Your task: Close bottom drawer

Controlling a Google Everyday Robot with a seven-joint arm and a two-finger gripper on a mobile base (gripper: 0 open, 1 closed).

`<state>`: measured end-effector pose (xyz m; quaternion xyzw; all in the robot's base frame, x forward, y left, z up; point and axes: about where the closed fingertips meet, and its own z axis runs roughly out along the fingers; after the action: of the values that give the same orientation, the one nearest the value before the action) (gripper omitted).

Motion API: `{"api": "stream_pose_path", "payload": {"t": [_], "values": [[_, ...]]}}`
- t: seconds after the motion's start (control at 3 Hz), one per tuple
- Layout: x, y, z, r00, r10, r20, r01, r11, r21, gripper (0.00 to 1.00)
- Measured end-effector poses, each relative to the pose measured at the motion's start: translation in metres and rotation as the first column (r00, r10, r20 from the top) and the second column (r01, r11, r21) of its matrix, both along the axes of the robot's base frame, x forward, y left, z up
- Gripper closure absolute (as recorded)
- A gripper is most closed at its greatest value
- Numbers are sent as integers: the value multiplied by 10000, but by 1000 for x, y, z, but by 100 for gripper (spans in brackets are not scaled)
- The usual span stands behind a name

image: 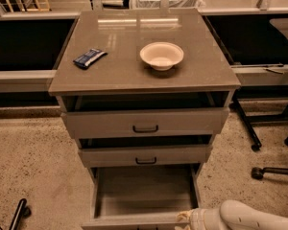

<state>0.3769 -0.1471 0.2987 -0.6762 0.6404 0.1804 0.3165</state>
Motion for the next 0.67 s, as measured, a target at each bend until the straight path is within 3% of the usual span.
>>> {"api": "stream_pose_path", "payload": {"t": [0.33,0.67], "values": [[2,0,-40,9999,22,104,-21,9999,-159,95],[-3,0,-65,10000,96,-13,-97,9997,-235,100]]}}
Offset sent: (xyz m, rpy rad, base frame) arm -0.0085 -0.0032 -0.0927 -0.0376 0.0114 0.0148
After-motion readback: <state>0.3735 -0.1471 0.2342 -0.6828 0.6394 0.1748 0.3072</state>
